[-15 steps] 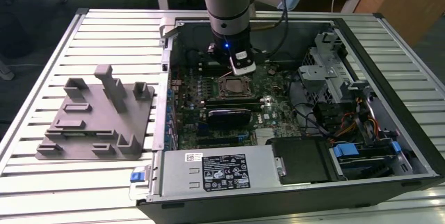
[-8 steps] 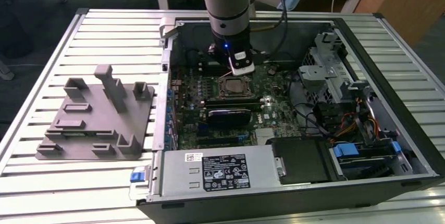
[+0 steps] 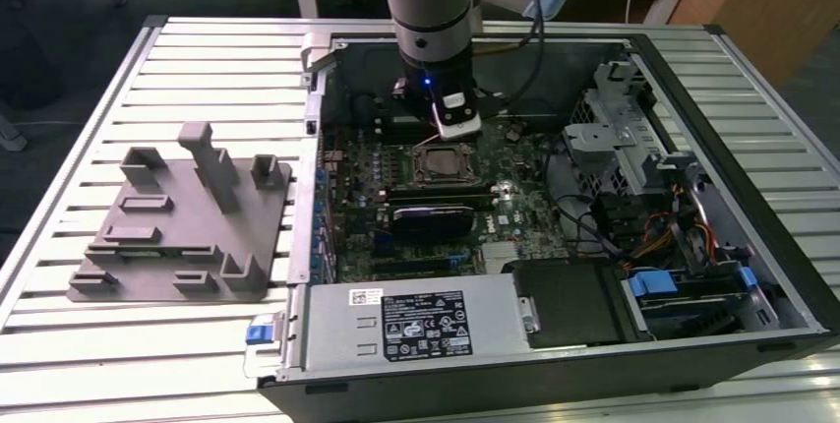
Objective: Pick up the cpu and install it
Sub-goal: 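Install the first cpu locking lever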
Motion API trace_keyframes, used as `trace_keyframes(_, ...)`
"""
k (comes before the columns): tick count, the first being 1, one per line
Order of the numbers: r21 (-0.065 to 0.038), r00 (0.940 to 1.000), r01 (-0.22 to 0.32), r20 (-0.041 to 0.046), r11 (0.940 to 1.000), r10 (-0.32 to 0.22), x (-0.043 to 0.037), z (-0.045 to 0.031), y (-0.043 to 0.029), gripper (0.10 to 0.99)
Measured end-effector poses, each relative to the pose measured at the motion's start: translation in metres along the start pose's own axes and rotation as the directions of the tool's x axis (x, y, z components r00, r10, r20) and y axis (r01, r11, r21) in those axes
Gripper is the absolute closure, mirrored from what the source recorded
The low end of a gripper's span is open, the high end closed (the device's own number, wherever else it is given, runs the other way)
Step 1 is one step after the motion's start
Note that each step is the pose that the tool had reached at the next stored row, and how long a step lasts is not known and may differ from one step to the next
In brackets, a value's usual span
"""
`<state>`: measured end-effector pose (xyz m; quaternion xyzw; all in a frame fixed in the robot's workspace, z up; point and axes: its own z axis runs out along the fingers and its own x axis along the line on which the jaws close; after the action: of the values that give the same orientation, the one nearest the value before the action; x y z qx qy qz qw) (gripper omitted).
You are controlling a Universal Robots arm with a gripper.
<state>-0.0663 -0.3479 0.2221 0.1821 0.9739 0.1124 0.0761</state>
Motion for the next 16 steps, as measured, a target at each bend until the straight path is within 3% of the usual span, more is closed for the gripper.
trace_keyframes(7,-0.003,1.0000,0.006,-0.0026,1.0000,-0.006,0.0022,0.0023,0.0048,0.980)
trace_keyframes(16,-0.007,0.9987,0.049,-0.0131,0.9988,-0.049,0.0047,0.0070,0.0099,0.980)
